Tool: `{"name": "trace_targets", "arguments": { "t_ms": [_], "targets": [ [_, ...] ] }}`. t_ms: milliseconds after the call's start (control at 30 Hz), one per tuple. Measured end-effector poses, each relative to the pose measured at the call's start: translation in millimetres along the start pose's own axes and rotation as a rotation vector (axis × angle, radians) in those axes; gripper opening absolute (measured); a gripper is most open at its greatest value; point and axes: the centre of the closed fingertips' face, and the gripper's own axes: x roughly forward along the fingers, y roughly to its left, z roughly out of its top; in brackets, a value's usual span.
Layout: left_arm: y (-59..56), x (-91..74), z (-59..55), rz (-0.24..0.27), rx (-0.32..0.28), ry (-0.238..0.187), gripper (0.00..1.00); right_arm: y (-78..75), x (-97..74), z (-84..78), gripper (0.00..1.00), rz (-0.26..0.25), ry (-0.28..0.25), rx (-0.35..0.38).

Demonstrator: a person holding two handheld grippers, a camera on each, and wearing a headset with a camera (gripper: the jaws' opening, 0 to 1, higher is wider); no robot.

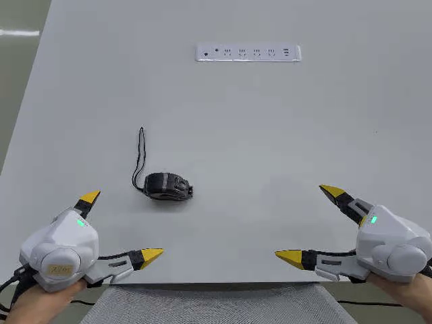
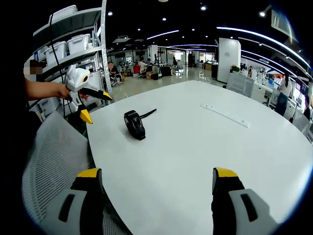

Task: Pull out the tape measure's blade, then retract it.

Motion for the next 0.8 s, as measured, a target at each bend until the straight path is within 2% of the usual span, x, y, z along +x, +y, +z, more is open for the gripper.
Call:
{"name": "trace_targets", "arguments": {
  "t_ms": [400,800],
  "targets": [
    [-2.2,-3.5,1.6,-0.002,0.003,-0.009,0.99,0.7,-2.1,6.3,0.95,0.006,-0.008,-0.014],
    [-5.5,-4.6,0.9,-0.009,0.009,-0.007,0.99,3.6,-3.0,4.5,0.94,0.010,0.002,-0.017]
  ]
}}
